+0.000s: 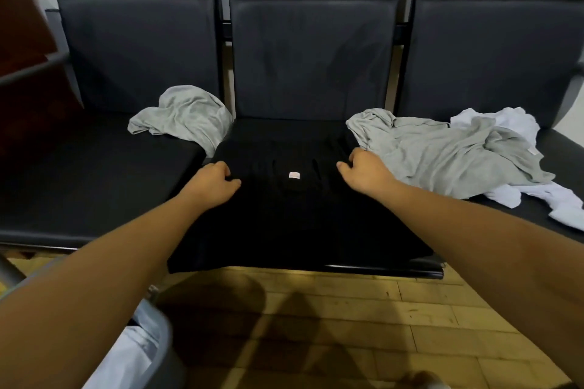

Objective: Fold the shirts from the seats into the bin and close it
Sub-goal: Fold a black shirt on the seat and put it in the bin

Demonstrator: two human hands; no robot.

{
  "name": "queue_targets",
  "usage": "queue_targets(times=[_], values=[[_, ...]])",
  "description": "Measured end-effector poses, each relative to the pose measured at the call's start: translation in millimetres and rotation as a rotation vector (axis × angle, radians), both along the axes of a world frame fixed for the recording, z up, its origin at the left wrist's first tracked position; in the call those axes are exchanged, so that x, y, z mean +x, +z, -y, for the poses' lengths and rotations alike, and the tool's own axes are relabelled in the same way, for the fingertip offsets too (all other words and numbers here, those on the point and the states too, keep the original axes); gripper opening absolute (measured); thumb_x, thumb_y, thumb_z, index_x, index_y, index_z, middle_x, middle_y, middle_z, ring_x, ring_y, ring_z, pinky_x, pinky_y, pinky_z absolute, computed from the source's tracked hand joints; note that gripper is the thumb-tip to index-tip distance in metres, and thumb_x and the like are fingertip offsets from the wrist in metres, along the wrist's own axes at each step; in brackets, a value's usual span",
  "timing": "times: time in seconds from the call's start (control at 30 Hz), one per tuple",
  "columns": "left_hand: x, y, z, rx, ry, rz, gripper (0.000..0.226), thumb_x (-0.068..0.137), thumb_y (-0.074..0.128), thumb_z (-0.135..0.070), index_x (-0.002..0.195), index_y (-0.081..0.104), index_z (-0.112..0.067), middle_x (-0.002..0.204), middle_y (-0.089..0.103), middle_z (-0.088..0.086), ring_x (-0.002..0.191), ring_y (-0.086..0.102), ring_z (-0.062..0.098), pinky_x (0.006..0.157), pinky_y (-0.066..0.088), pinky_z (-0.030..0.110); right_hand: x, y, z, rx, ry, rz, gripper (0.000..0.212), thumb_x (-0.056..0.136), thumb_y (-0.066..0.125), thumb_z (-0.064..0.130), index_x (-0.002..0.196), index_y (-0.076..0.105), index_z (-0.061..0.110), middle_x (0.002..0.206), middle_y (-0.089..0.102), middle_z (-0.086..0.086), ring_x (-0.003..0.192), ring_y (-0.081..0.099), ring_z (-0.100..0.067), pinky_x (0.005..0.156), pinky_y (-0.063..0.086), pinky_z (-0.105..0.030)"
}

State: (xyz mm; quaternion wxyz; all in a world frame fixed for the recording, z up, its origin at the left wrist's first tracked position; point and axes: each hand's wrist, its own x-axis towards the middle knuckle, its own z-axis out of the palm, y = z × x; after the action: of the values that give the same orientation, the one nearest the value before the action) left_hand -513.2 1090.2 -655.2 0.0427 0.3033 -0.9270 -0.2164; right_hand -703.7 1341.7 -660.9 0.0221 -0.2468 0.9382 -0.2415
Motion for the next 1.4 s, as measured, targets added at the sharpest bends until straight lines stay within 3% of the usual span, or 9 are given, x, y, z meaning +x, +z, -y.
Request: queue_targets(times=[0.2,0.33,0.57,0.73,0.87,0.97,1.1,1.3,1.4], values=[[-56,-1,38,-0.003,0.026,-0.049,0.04,0.097,0.057,-0.024,0.133,0.056,-0.007,0.133,0.06,0.016,0.12,0.056,0.031,0.095,0.042,0.032,-72,5,47,0.088,0.054,-0.076,0.038,0.091,0.06,0.022,0.121,0.058,-0.001,0.117,0.061,-0.02,0.109,0.058,-0.034,0.09,0.049,-0.038],[-94,-8,67,-0.008,-0.076,-0.005,0.057,0.094,0.065,-0.033,0.143,0.048,-0.011,0.14,0.055,0.012,0.124,0.055,0.028,0.1,0.042,0.033,-101,0,83,0.164,0.205,-0.041,0.057,0.092,0.067,0.024,0.143,0.048,0.009,0.145,0.049,-0.012,0.131,0.049,-0.03,0.106,0.04,-0.035],[-146,-17,106,0.057,-0.196,0.122,0.081,0.094,0.065,-0.044,0.159,0.021,-0.026,0.166,0.022,0.007,0.149,0.028,0.025,0.12,0.024,0.034,-139,-10,121,0.376,0.336,0.074,0.071,0.086,0.077,0.027,0.146,0.044,0.011,0.147,0.046,-0.011,0.131,0.048,-0.03,0.106,0.039,-0.035],[-150,-19,122,-0.07,-0.233,0.207,0.055,0.088,0.073,-0.04,0.132,0.054,-0.015,0.133,0.056,0.012,0.115,0.054,0.025,0.101,0.044,0.037,-155,-5,123,0.45,0.337,0.089,0.032,0.083,0.078,0.034,0.094,0.06,0.011,0.093,0.057,-0.003,0.086,0.053,-0.022,0.071,0.042,-0.03],[-139,-14,129,-0.109,-0.221,0.186,0.031,0.089,0.072,-0.043,0.101,0.065,-0.015,0.11,0.066,0.009,0.107,0.058,0.03,0.088,0.044,0.035,-153,-2,109,0.447,0.376,0.082,0.046,0.087,0.074,0.035,0.06,0.045,0.011,0.06,0.042,-0.002,0.062,0.041,-0.022,0.052,0.031,-0.029],[-124,-4,135,-0.111,-0.151,0.02,0.031,0.089,0.072,-0.041,0.073,0.053,-0.022,0.082,0.06,0.007,0.086,0.054,0.026,0.074,0.035,0.032,-150,3,99,0.223,0.362,0.05,0.033,0.09,0.07,0.033,0.071,0.06,0.008,0.062,0.051,-0.002,0.061,0.049,-0.019,0.053,0.035,-0.026],[-109,17,142,-0.17,-0.069,-0.11,0.037,0.088,0.075,-0.034,0.071,0.049,-0.014,0.069,0.052,0.004,0.079,0.054,0.029,0.069,0.035,0.035,-146,23,89,-0.082,0.384,0.147,0.029,0.082,0.08,0.031,0.076,0.058,0.013,0.066,0.053,0.001,0.06,0.048,-0.011,0.059,0.038,-0.027],[-95,41,140,-0.245,-0.047,-0.074,0.028,0.092,0.069,-0.036,0.089,0.061,-0.009,0.08,0.058,0.009,0.086,0.054,0.027,0.076,0.04,0.036,-151,47,74,0.584,0.346,-0.055,0.032,0.087,0.076,0.027,0.112,0.065,0.011,0.098,0.061,-0.006,0.093,0.057,-0.028,0.071,0.043,-0.033],[-91,45,135,-0.25,0.027,-0.073,0.037,0.095,0.064,-0.041,0.092,0.068,-0.004,0.084,0.063,0.015,0.091,0.06,0.033,0.077,0.043,0.037,-147,46,69,0.563,0.173,-0.276,0.027,0.091,0.069,0.038,0.104,0.064,0.015,0.091,0.059,-0.005,0.084,0.057,-0.029,0.066,0.043,-0.036]])
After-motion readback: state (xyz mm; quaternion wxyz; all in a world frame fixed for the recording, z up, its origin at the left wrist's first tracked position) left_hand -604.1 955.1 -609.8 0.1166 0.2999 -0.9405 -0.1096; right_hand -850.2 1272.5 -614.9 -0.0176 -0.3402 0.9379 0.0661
